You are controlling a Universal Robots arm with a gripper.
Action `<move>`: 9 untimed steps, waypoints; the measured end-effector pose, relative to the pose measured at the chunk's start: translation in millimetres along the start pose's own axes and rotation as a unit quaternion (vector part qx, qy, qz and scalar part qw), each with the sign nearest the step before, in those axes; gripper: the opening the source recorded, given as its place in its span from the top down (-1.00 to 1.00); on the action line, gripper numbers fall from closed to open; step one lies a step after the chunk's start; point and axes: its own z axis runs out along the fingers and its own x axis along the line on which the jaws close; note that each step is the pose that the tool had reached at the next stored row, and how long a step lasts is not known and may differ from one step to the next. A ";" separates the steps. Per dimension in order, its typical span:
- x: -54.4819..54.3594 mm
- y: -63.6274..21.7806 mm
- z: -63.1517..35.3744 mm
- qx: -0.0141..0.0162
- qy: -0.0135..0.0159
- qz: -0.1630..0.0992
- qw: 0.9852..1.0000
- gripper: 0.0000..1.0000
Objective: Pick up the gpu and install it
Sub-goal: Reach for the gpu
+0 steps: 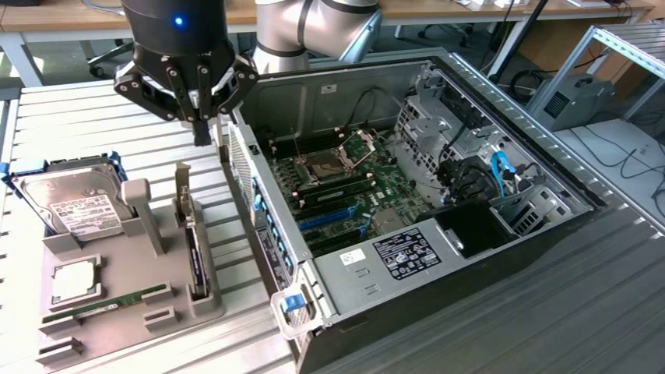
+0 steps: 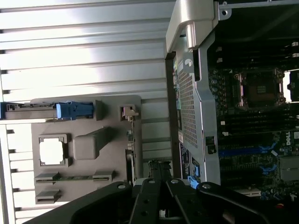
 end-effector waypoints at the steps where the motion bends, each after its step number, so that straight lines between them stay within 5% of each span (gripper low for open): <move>1: 0.0 -0.1 0.0 0.000 0.000 0.000 1.000 0.79; 9: 0.3 -2.2 0.1 0.000 0.000 0.000 1.000 0.79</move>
